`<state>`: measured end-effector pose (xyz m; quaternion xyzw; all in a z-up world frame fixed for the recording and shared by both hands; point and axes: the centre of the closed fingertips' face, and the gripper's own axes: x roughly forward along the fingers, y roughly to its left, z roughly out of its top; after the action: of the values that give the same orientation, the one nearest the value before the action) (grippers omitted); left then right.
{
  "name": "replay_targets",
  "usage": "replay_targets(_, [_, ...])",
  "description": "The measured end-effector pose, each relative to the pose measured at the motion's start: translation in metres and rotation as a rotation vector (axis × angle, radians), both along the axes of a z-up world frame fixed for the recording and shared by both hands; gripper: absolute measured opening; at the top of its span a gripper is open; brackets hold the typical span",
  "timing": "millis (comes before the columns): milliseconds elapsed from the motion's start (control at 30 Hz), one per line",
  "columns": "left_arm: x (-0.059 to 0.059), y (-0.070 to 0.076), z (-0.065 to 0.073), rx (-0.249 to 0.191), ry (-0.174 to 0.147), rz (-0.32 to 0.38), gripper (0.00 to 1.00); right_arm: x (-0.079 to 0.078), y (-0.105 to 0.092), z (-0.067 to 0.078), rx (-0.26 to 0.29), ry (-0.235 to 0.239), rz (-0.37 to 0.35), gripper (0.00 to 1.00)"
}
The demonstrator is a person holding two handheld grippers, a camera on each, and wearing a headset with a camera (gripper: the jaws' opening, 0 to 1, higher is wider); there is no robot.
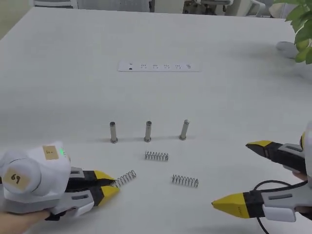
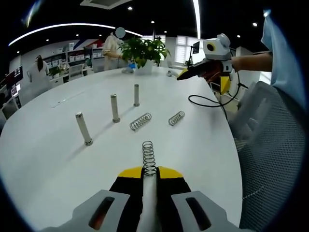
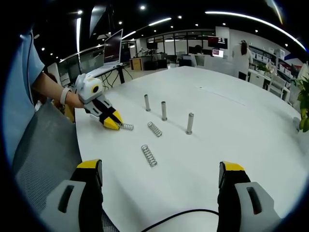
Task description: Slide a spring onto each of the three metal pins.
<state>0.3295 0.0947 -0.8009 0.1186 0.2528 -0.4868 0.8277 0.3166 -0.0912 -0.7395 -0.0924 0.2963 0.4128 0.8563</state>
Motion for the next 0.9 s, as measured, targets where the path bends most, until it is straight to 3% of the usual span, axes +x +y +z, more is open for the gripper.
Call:
replay_targets(300, [0.003, 0.000, 0.009, -0.014, -0.021, 0.007, 0.02, 0.001, 0.000, 0.001, 0.004, -0.003, -0.001, 0.99])
replay_targets(633, [0.004, -0.003, 0.038, -0.050, -0.073, -0.004, 0.02, 0.001, 0.007, 0.002, 0.013, -0.008, 0.008, 0.99])
replay_targets(900, [0.004, -0.010, 0.054, -0.066, -0.107, -0.009, 0.02, 0.002, 0.014, 0.006, 0.042, -0.011, 0.010, 0.99])
